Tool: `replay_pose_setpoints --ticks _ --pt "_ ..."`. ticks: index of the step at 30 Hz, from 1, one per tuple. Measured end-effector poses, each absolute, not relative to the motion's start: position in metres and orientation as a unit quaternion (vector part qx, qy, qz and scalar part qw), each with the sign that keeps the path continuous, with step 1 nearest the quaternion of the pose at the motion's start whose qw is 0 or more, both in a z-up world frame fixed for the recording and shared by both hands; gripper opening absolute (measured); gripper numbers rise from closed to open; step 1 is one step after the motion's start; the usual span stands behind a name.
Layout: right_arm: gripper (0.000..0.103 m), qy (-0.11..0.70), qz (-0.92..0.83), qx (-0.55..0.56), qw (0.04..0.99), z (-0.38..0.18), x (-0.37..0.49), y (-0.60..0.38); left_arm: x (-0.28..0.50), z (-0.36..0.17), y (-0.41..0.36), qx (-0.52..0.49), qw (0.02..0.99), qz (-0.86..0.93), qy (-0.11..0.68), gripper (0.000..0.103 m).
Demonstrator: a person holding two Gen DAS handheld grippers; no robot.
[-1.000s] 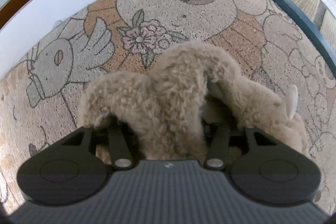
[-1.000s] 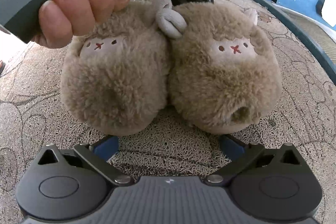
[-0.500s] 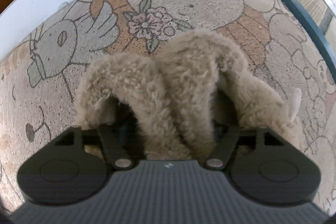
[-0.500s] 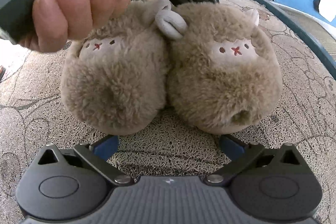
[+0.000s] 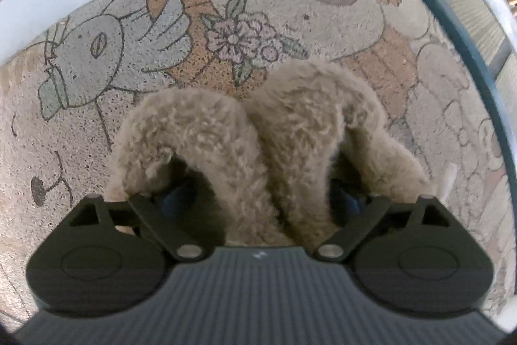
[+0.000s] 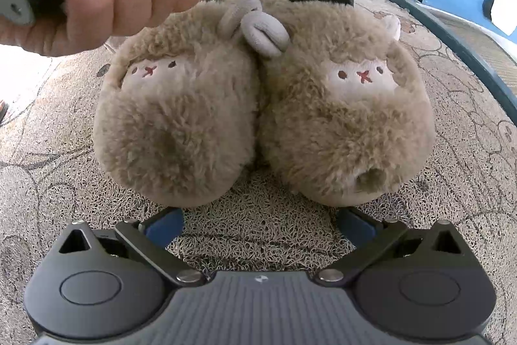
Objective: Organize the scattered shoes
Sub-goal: 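Lift the bunny slippers with the left tool while the right tool opens beneath them, then carry the bunny slippers up to the cabinet shelf with the left tool while the right tool follows below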
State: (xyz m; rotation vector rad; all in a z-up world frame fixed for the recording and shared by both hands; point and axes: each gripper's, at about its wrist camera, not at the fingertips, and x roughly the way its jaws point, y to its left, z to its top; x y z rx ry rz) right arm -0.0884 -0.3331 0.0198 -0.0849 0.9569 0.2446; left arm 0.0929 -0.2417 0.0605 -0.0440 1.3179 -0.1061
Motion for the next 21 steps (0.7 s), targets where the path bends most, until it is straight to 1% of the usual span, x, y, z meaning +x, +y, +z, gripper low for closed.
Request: replay_pose_setpoints --ticks 1,3,6,12,16,21 --pt "0.103 0.459 0.117 -0.041 0.88 0.02 -0.088 -0.333 0.089 0.061 -0.242 -0.019 0.794 -0.046 0.606 0.065" --pt "0.103 0.458 0.117 -0.042 0.88 0.019 -0.088 -0.334 0.085 0.062 -0.244 -0.019 0.799 -0.046 0.599 0.051" --pt "0.102 0.454 0.117 -0.042 0.882 0.019 -0.088 -0.335 0.082 0.064 -0.248 -0.015 0.803 -0.051 0.593 0.037" --pt "0.098 0.441 0.126 -0.029 0.888 0.02 -0.09 -0.34 0.083 0.068 -0.242 -0.026 0.804 -0.06 0.591 0.03" --pt "0.098 0.431 0.127 -0.014 0.893 0.027 -0.086 -0.336 0.083 0.073 -0.24 -0.029 0.808 -0.058 0.586 0.028" --pt "0.098 0.422 0.125 -0.02 0.897 0.032 -0.084 -0.332 0.085 0.078 -0.238 -0.035 0.807 -0.063 0.586 0.028"
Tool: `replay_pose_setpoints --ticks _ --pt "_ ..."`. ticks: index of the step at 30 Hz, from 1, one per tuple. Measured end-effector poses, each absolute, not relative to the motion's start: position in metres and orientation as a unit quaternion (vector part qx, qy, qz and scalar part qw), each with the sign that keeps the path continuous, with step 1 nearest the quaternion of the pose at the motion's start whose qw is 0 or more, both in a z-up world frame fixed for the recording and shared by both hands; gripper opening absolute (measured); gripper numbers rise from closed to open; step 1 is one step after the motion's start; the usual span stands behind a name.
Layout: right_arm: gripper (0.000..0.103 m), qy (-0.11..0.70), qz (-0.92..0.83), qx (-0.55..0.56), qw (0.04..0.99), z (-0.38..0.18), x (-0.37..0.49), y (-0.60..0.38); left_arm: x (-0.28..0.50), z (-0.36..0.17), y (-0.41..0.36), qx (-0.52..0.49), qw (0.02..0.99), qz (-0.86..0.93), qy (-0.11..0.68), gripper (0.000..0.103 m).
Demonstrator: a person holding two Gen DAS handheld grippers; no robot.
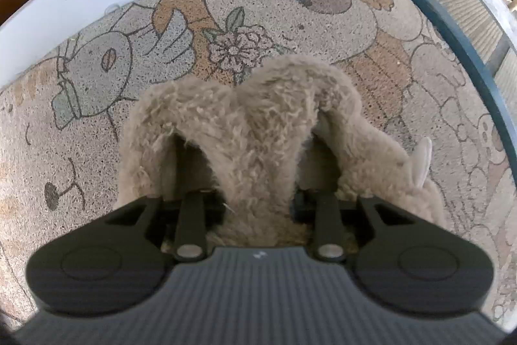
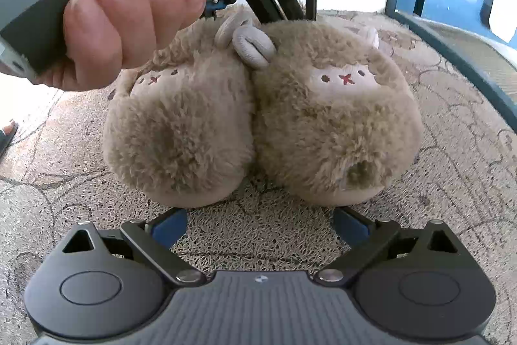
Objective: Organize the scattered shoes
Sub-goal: 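Carry the bunny slippers up to the cabinet shelf with the left tool while the right tool follows below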
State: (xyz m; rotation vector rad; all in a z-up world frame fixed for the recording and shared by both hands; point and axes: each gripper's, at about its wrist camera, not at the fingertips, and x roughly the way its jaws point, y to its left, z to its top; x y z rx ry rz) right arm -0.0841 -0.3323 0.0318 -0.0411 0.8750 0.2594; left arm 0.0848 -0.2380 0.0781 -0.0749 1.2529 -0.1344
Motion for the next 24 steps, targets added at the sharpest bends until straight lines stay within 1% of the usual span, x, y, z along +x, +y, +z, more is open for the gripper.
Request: replay_pose_setpoints --ticks 8,24 --pt "0.098 0.415 0.126 -0.034 0.901 0.04 -0.086 -0.334 0.08 0.088 -0.238 -0.04 0.81 -0.065 0.581 0.027" --pt "0.098 0.367 0.093 -0.027 0.925 0.067 -0.097 -0.358 0.055 0.142 -0.272 -0.013 0.846 -0.09 0.525 0.027"
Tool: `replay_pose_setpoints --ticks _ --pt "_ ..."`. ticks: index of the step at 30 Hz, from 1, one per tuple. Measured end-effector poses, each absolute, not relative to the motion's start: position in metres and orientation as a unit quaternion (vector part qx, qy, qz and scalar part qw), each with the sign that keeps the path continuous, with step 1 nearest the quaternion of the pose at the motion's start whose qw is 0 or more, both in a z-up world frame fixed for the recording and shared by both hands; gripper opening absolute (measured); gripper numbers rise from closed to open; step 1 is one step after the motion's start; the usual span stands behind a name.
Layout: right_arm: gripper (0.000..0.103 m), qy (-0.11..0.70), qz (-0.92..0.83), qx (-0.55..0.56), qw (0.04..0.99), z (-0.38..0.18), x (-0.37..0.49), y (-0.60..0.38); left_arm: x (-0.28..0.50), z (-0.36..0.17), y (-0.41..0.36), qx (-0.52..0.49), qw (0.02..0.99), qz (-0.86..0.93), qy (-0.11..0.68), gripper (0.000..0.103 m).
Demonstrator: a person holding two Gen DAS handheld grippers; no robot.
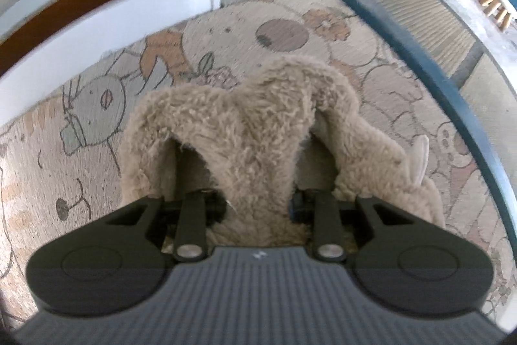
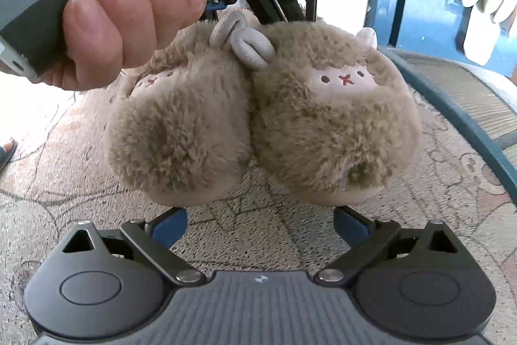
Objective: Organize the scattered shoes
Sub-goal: 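Carry the bunny slippers up to the cabinet shelf with the left tool while the right tool follows below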
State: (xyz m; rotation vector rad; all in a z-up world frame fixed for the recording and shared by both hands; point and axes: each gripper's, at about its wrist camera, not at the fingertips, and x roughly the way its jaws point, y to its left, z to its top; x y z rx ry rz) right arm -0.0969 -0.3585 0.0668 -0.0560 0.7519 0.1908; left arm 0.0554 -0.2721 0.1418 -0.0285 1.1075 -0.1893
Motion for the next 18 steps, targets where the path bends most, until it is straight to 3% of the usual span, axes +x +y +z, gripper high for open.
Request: replay_pose_setpoints --ticks 18 --pt "0.098 0.258 0.037 -0.053 0.964 0.152 -0.112 -0.39 0.026 0.268 -0.307 -0.006 0.899 -0.138 0.415 0.027"
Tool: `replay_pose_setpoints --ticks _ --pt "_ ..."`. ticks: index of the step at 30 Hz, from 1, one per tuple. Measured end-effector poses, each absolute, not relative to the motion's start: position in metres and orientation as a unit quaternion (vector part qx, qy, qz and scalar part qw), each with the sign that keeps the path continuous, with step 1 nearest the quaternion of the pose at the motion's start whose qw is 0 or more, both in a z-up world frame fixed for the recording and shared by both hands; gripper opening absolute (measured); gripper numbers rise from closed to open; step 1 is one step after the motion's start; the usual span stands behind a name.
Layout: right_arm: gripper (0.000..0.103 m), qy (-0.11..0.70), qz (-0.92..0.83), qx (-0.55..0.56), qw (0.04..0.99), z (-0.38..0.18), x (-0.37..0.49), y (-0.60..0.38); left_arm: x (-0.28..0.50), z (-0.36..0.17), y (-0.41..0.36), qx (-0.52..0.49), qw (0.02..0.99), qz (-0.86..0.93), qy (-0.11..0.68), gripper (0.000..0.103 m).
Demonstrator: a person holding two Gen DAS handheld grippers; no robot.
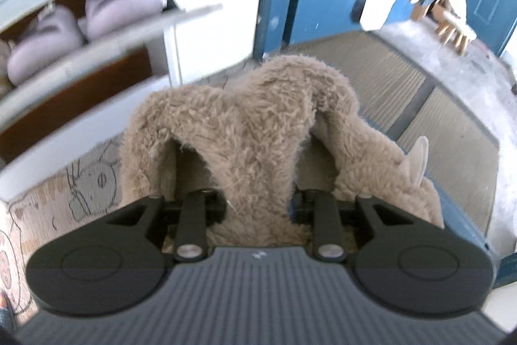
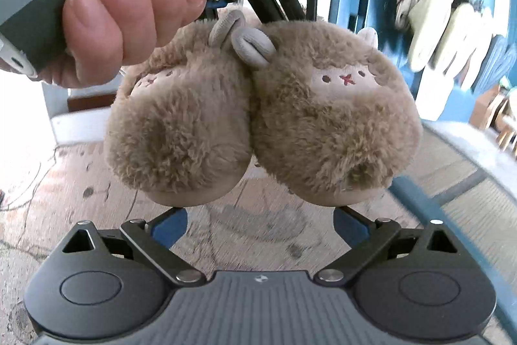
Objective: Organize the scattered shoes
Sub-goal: 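Carry the bunny slippers up to the cabinet shelf with the left tool while the right tool follows below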
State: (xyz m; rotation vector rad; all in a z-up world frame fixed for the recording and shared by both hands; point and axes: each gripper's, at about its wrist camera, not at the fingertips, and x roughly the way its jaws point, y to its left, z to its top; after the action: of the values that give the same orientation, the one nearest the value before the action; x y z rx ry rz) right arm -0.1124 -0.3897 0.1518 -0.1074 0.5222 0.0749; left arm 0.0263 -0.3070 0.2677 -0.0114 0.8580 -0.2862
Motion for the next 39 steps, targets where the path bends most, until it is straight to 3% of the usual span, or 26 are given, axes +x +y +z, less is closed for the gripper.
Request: replay_pose_setpoints --ticks 10,30,39 --pt "0.098 0.201 0.011 -0.095 0.975 0.218 -0.121 -0.386 0.005 0.347 -0.298 -0.025 0.923 -0.157 0.351 0.027" --pt "0.098 0.099 -0.02 -0.195 0.976 0.425 -0.168 -0.349 -0.051 0.545 -0.237 -0.093 0.955 -0.187 0.212 0.027" --pt "0.098 0.076 0.0 -0.226 0.971 0.511 -0.151 -0.335 -0.032 0.615 -0.207 -0.118 0.958 -0.173 0.196 0.027"
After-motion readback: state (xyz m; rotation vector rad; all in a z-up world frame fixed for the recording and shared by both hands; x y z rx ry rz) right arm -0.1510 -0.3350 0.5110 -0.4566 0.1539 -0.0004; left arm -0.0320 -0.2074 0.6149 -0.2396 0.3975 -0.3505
